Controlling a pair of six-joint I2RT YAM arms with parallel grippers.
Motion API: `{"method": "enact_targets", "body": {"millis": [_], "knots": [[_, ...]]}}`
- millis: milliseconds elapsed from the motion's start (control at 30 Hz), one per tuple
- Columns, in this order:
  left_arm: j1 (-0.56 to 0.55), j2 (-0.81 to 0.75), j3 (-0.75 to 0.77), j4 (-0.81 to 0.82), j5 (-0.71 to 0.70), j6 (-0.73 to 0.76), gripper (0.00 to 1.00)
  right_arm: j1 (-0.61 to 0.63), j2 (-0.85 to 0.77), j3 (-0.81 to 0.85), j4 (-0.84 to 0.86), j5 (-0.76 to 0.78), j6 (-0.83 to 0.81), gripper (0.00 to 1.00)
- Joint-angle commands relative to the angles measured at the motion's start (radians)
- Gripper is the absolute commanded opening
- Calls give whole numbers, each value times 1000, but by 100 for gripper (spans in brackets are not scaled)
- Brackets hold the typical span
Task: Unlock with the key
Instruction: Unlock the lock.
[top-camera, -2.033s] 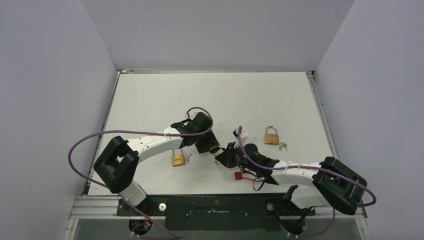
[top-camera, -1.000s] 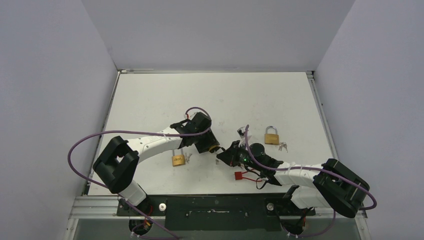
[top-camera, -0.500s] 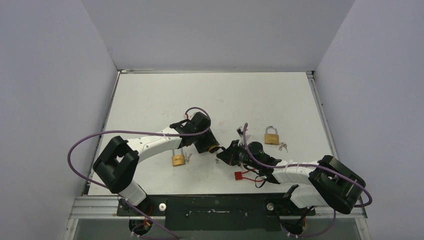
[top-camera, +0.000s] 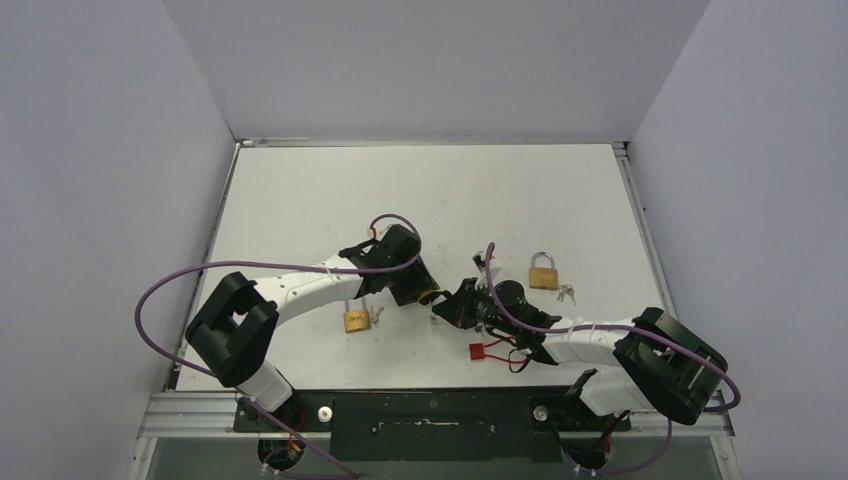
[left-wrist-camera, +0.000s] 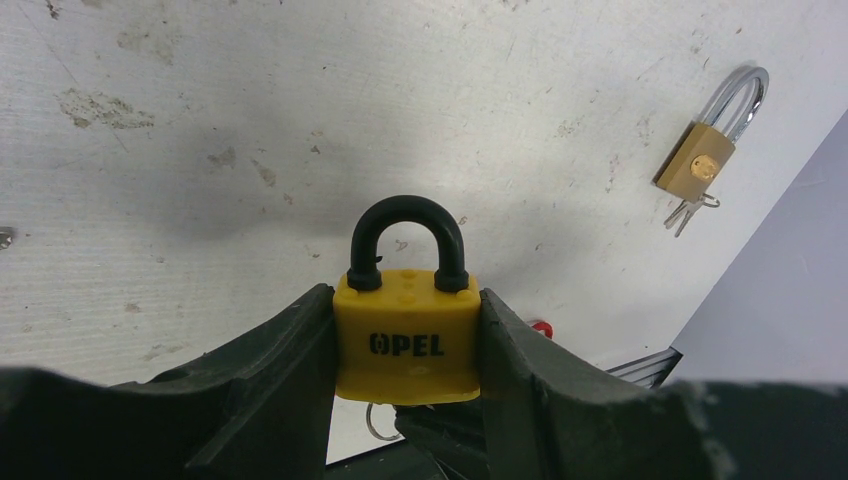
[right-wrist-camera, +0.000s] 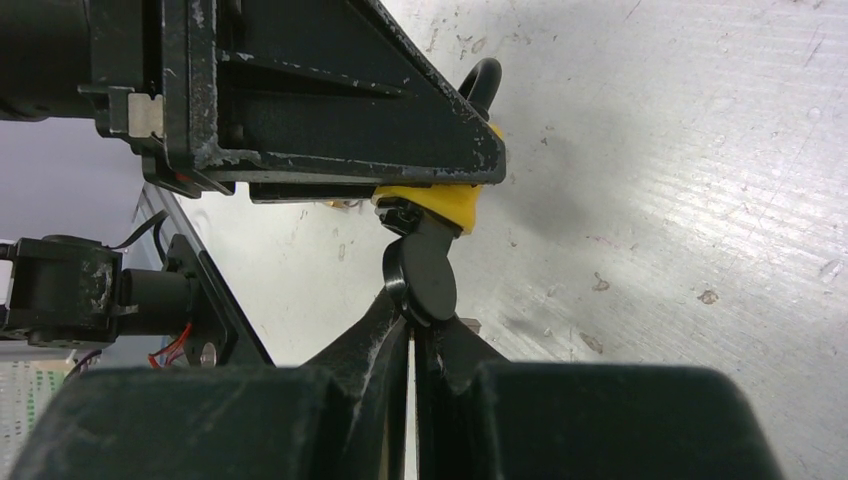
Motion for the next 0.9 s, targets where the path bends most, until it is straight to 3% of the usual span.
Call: {"method": "enact_targets", "body": {"millis": [0, 500, 867], "knots": [[-6, -51, 0, 73, 55, -12, 0, -8, 10, 49, 60, 7, 9, 0], [-15, -68, -22, 106, 84, -27, 0, -24, 30, 102, -28, 55, 47, 0], [-34, -134, -110, 259, 126, -185, 0, -30, 97, 217, -150, 84, 107, 0]]}}
